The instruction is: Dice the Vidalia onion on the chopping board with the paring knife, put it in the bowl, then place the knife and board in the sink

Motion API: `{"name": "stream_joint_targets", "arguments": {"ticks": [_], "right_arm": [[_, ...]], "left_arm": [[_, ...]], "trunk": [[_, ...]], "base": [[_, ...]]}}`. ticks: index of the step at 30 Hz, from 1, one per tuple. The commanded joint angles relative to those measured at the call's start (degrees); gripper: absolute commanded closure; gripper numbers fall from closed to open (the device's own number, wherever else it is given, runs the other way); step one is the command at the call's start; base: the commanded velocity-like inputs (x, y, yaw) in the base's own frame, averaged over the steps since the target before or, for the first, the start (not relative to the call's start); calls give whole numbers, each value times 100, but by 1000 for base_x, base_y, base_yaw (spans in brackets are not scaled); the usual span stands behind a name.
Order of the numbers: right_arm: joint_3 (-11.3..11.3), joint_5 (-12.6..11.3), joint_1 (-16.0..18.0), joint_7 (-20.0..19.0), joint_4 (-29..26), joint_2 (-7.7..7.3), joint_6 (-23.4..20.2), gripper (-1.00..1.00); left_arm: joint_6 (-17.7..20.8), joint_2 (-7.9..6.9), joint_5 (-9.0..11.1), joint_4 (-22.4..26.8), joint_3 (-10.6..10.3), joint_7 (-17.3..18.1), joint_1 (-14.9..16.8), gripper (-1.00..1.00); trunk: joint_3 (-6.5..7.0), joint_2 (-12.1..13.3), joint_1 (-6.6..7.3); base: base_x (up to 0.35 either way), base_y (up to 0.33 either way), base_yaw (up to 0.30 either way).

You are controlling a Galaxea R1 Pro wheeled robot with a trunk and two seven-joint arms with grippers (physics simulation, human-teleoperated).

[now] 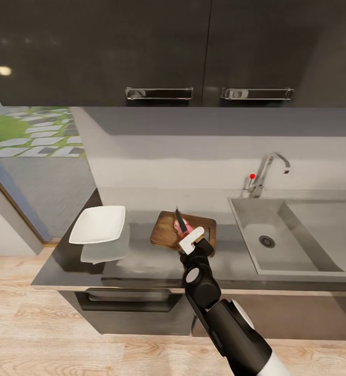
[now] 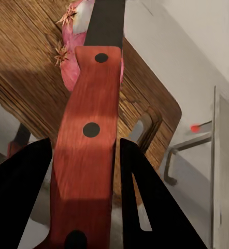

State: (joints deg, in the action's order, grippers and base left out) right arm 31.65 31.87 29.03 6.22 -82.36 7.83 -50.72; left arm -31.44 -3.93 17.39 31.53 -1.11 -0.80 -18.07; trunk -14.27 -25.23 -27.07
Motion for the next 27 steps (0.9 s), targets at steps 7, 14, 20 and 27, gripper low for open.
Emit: {"name": "stream_joint_targets", "arguments": {"ticks": [7,14,20,27], "right_arm": [[-12,-32,7,55,-355,5,-31,100],[-19,-31,7,55,-456,1,-43,100],[-19,-35,7,55,-446,-13,-51,100],[-19,-53,7,47,-390,-18,-58,100]], "left_arm": [[-6,-2,22,11,-12,-8,-3,-100],[-8,-2,25,11,-12,-8,-3,-100],[-10,-2,23,11,-12,-8,-3,-100],[-10,-2,23,11,-12,-8,-3,-100]], "trunk": [[-9,-10,-3],[-9,-10,-3],[-9,-10,-3],[-9,-10,-3]], "base": [[0,-38,0],[0,-2,0],[2,0,0],[22,0,0]]}}
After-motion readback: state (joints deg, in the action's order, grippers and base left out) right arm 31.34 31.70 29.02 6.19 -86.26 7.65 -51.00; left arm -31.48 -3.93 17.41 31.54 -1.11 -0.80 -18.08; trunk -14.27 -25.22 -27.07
